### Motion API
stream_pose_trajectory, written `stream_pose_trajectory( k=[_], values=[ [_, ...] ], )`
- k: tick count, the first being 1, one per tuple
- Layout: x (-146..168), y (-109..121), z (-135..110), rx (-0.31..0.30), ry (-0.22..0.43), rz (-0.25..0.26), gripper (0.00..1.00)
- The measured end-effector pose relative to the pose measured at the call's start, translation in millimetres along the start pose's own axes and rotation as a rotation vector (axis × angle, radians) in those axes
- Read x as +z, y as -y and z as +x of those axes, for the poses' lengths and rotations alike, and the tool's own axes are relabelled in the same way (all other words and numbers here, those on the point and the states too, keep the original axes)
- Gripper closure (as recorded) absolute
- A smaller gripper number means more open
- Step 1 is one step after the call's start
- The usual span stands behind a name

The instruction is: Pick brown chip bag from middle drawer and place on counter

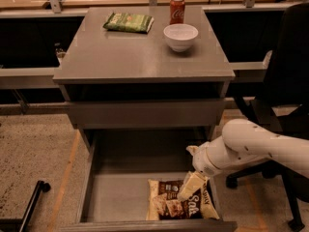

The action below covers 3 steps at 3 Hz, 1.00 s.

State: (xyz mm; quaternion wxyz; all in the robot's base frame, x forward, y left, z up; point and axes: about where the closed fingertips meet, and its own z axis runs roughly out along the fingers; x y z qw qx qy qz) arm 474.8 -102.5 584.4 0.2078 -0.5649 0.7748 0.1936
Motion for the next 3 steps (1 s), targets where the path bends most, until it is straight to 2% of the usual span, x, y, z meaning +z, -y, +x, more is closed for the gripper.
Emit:
stream_pose_trajectory(
  k=[1,2,3],
  values=[
    [20,15,19,-0.003,0.096,-0.074,0.00],
    [32,18,19,-0.022,0.083,-0.085,0.00],
    [50,19,40,0.025,0.018,-0.031,0.00]
  ],
)
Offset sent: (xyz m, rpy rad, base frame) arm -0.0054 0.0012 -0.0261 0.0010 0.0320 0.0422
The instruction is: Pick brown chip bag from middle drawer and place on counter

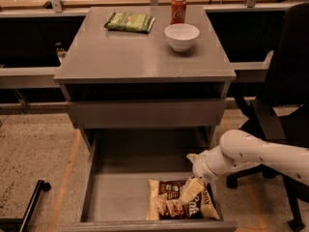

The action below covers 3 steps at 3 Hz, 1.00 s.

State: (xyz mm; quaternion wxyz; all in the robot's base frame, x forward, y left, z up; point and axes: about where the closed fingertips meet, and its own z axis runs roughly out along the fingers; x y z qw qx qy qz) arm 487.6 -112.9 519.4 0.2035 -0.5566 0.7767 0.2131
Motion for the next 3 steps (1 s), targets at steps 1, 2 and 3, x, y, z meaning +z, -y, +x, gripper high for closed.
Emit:
stream_pose_trajectory(
  k=[1,2,3],
  values=[
    [32,17,38,0.077,-0.075,0.058,0.00],
    [53,26,69,0.138,-0.114,0.063,0.00],
    [73,26,100,0.217,-0.138,0.048,0.00]
  ],
)
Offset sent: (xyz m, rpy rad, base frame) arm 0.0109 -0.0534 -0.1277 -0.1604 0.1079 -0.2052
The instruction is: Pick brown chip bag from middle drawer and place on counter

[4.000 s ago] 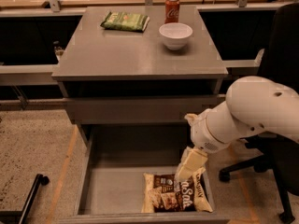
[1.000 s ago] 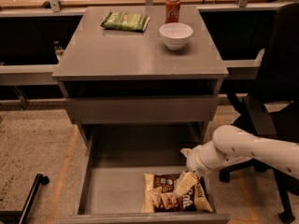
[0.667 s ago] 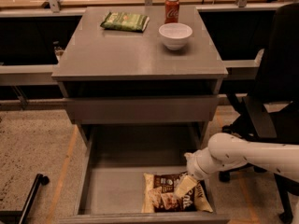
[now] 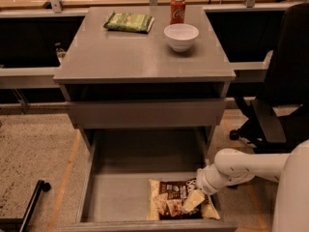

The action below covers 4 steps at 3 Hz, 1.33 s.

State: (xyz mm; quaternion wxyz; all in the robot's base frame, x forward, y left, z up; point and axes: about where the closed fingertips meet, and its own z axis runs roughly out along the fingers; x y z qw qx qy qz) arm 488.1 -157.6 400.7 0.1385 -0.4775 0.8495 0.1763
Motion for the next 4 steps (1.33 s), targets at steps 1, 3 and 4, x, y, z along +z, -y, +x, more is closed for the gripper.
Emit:
stream_pose_trajectory(
  k=[1,3,4],
  values=[
    [13,-3,16,0.041,-0.020,-0.024,0.18],
    [11,-14,12,0.043,-0.012,-0.034,0.65],
    [5,-18,0,0.024,0.018,-0.029,0.88]
  ],
)
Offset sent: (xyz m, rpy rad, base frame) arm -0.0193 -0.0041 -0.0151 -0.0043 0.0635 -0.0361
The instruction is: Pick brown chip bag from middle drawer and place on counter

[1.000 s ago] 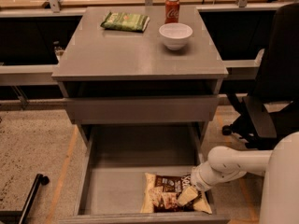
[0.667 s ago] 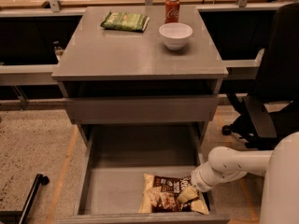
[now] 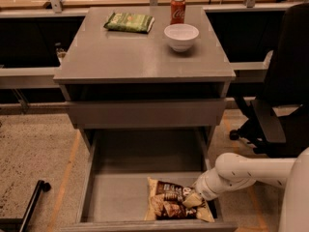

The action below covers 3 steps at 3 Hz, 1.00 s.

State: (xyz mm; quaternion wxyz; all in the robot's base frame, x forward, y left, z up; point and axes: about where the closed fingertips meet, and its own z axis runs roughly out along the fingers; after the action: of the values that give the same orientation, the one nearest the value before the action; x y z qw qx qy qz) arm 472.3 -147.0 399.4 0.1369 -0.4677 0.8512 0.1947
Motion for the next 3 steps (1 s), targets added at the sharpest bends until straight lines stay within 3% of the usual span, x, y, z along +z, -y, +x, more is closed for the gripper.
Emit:
stream_pose_trajectory(
  k=[1,3],
  values=[
    [-18,-7,-26,-0.049,0.020,0.030,1.00],
    [-106,-26,-110,-0.200,0.120,0.128,1.00]
  ],
)
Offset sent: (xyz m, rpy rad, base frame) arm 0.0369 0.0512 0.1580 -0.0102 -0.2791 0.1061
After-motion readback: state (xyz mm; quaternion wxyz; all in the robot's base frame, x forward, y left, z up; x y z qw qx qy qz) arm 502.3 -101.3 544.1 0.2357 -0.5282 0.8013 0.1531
